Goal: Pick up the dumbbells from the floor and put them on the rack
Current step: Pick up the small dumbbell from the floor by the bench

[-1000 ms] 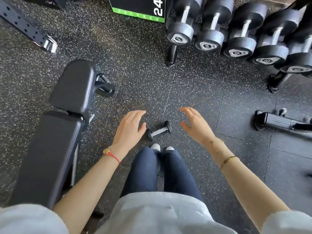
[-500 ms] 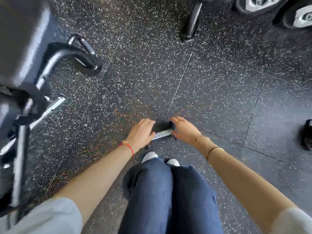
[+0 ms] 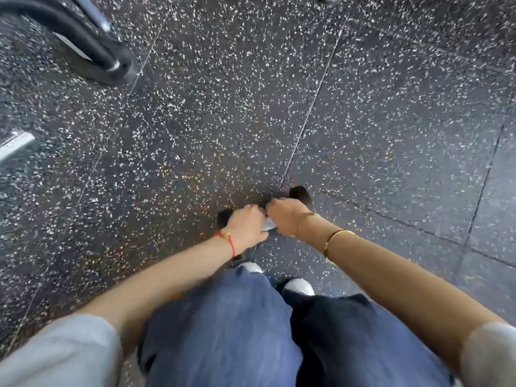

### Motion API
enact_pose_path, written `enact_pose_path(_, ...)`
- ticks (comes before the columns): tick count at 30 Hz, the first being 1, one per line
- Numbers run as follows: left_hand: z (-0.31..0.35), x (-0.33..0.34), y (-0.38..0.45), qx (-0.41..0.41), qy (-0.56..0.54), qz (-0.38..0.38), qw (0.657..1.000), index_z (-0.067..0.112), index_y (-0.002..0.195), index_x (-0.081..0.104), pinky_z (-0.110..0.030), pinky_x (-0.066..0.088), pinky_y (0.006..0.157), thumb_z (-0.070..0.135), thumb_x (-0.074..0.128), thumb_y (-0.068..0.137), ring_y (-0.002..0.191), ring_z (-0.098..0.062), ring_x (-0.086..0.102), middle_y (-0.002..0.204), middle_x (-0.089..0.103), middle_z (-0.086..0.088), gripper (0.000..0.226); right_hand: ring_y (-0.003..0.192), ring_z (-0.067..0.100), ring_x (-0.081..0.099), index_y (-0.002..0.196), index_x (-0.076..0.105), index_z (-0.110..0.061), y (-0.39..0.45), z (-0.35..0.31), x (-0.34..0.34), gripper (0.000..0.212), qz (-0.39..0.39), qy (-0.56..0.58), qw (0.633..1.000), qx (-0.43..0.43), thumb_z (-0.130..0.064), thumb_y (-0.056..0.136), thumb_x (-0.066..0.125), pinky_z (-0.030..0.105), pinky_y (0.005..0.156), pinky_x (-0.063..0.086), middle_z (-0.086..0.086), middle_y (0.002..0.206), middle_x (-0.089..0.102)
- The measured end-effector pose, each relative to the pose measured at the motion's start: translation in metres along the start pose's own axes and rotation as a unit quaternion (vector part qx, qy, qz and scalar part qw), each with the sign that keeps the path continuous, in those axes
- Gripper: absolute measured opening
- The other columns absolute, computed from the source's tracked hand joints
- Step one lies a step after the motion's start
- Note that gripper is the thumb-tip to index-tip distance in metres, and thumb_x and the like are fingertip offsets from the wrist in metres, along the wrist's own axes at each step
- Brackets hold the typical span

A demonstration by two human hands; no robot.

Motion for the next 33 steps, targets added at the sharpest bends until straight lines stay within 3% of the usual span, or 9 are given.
enact_pose_path(3, 0.000, 0.010, 0.001, -0.019, -0.020, -0.009, 1.000, 0.008, 0.115, 0.064, -0.040, 0.053, 0.081, 0.020, 0.059, 0.089, 0.104, -0.033, 0.066, 0.111, 0.069, -0.013, 0.029, 0.109, 0.031, 0.065, 0.115, 0.066, -0.005, 0.005, -0.003, 0.005, 0.027, -0.042, -0.014, 0.999, 0.016, -0.003, 0.089, 0.056, 0.036, 0.080, 0.054, 0.011, 0.117, 0.068)
enact_pose_path(6, 0.000, 0.010, -0.002, -0.027, -0.028, -0.013, 0.999, 0.006, 0.111, 0.063, -0.039, 0.052, 0.078, 0.012, 0.058, 0.089, 0.100, -0.034, 0.068, 0.106, 0.070, -0.015, 0.024, 0.101, 0.030, 0.068, 0.109, 0.067, -0.005, 0.004, -0.004, 0.004, 0.024, -0.036, -0.006, 0.999, 0.030, -0.003, 0.089, 0.054, 0.034, 0.074, 0.053, 0.011, 0.111, 0.070)
enact_pose_path(14, 0.009, -0.039, -0.020, -0.003, 0.021, 0.005, 1.000, 0.007, 0.109, 0.065, -0.039, 0.052, 0.081, 0.012, 0.060, 0.089, 0.104, -0.033, 0.067, 0.107, 0.072, -0.014, 0.021, 0.101, 0.030, 0.067, 0.106, 0.066, -0.007, -0.028, -0.001, -0.030, 0.021, 0.000, 0.069, 0.995, 0.065, -0.008, 0.090, 0.052, 0.034, 0.079, 0.051, 0.010, 0.108, 0.069)
enact_pose_path(20, 0.039, -0.142, -0.072, 0.035, 0.053, 0.041, 0.997, 0.006, 0.104, 0.067, -0.037, 0.057, 0.084, 0.012, 0.064, 0.089, 0.098, -0.030, 0.069, 0.101, 0.073, -0.013, 0.017, 0.102, 0.028, 0.067, 0.109, 0.066, -0.007, -0.104, 0.009, -0.115, 0.020, 0.045, 0.082, 0.991, 0.099, -0.009, 0.094, 0.053, 0.034, 0.081, 0.052, 0.010, 0.109, 0.070)
enact_pose_path(27, 0.110, -0.292, -0.180, 0.090, 0.110, 0.061, 0.988, 0.006, 0.105, 0.068, -0.035, 0.057, 0.078, 0.008, 0.063, 0.087, 0.093, -0.029, 0.071, 0.095, 0.073, -0.012, 0.019, 0.101, 0.027, 0.068, 0.111, 0.065, -0.009, -0.255, 0.013, -0.236, 0.021, 0.088, 0.100, 0.980, 0.145, -0.017, 0.092, 0.060, 0.034, 0.077, 0.052, 0.009, 0.111, 0.069)
enact_pose_path(33, 0.192, -0.409, -0.293, 0.125, 0.158, 0.028, 0.979, 0.006, 0.115, 0.061, -0.037, 0.052, 0.082, 0.012, 0.062, 0.088, 0.105, -0.031, 0.067, 0.111, 0.070, -0.012, 0.027, 0.100, 0.028, 0.068, 0.114, 0.062, -0.011, -0.407, 0.002, -0.319, 0.025, 0.097, 0.134, 0.967, 0.195, -0.016, 0.089, 0.060, 0.034, 0.074, 0.052, 0.009, 0.113, 0.068)
Point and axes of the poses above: each hand's wrist, its own y-axis towards the middle knuckle, its own x-axis out of the palm, z = x × y, the point moved 2 cm from there along y, towards the middle knuckle
